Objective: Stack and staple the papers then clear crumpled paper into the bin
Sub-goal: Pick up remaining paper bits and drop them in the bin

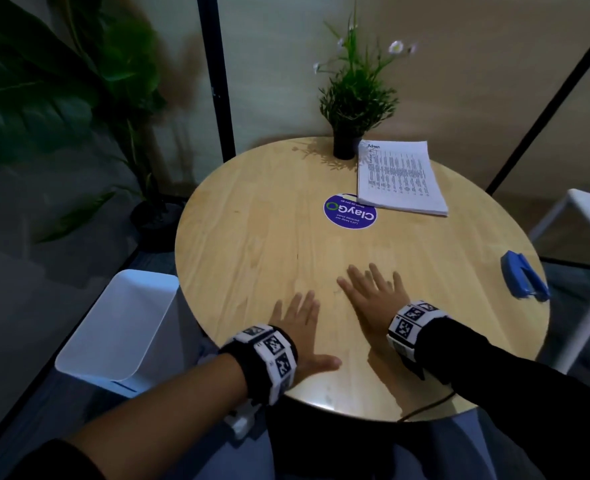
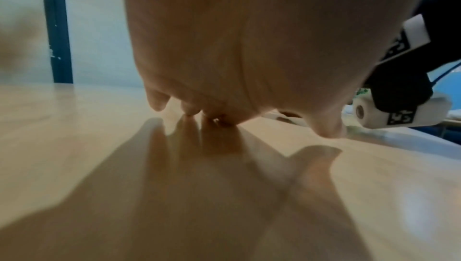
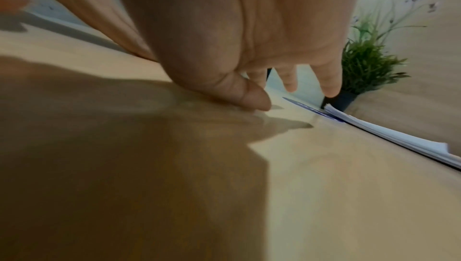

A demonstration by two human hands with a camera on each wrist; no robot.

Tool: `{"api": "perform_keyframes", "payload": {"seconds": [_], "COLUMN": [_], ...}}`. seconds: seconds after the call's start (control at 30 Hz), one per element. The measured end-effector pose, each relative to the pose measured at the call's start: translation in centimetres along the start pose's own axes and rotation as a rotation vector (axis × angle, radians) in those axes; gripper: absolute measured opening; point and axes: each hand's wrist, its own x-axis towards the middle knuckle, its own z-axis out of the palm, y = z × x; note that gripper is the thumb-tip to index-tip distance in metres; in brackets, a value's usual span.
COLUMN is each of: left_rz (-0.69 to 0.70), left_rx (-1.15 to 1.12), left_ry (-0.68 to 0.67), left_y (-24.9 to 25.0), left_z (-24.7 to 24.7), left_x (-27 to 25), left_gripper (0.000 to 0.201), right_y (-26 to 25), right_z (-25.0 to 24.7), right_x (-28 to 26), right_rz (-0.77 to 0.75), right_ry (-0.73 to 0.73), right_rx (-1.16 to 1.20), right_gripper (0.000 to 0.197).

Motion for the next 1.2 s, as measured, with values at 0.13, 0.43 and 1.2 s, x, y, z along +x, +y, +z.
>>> {"api": "perform_keyframes", "payload": {"seconds": [0.13,0.43,1.2], "left_rz": [-0.008,-0.071,-0.262], "left_rx": [-0.016,-0.077,-0.108], "left_ry": [-0.039,-0.014,0.068], "left_y": [1.3,-0.7,-5.7], "left_z": [-0.3,-1.3,1.1], "left_x": [0.4,0.9,-2.5], "left_gripper": [0.112,0.102,0.148], "right_y": [-1.3,-0.6,-3.0], "right_z": [-0.4,-0.2,-0.4], "right_x": [0.1,0.1,-1.9], "right_rz": [-0.042,-0.004,0.004], "right_ry": [-0.039,-0.067,-0.094], "right_rx": [0.017,0.037,0.103], "right_gripper": [0.082,0.096,0.087]}}
